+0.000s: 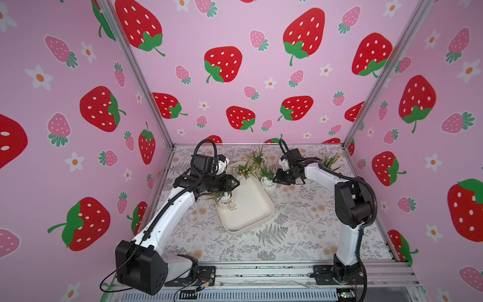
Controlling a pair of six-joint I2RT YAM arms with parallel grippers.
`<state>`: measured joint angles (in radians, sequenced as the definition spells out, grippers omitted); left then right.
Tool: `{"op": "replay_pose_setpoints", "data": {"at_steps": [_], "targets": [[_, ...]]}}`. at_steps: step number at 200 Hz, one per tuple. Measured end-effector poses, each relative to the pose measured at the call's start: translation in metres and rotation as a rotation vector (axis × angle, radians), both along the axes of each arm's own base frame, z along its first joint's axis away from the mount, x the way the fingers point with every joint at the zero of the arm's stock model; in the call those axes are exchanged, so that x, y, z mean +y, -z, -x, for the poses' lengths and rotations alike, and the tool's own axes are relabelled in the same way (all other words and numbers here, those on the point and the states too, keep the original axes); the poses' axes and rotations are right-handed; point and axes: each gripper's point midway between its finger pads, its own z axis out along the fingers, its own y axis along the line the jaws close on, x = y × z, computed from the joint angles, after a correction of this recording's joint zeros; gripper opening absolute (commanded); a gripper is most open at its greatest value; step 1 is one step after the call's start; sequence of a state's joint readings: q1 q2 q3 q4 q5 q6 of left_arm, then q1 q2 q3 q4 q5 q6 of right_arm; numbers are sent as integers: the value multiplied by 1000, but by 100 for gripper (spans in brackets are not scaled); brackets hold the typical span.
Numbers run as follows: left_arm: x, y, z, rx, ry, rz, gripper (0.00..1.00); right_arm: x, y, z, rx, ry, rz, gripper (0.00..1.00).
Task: Put the potted gypsophila into the storage box
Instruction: Pick up the baby's breath potted plant from the center of the board.
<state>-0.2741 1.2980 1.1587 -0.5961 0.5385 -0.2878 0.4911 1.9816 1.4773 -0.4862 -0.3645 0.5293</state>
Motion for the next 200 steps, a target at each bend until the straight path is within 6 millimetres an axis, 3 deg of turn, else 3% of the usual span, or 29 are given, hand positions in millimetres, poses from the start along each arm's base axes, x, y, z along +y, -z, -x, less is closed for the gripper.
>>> {"op": "replay_pose_setpoints", "data": {"at_steps": [65, 106, 158, 200], "targets": [[-2, -1, 3, -7, 9, -6, 46, -7, -1, -7, -32, 22, 35, 8], [-4, -2, 4, -8, 14, -6, 46, -8, -1, -6, -35, 21, 39, 2], [-4, -2, 5, -8, 16, -6, 46, -21, -5, 5, -26, 37, 59, 0], [-3, -1, 4, -11, 12, -15, 46, -33, -32, 5, -66, 62, 45, 0]]}}
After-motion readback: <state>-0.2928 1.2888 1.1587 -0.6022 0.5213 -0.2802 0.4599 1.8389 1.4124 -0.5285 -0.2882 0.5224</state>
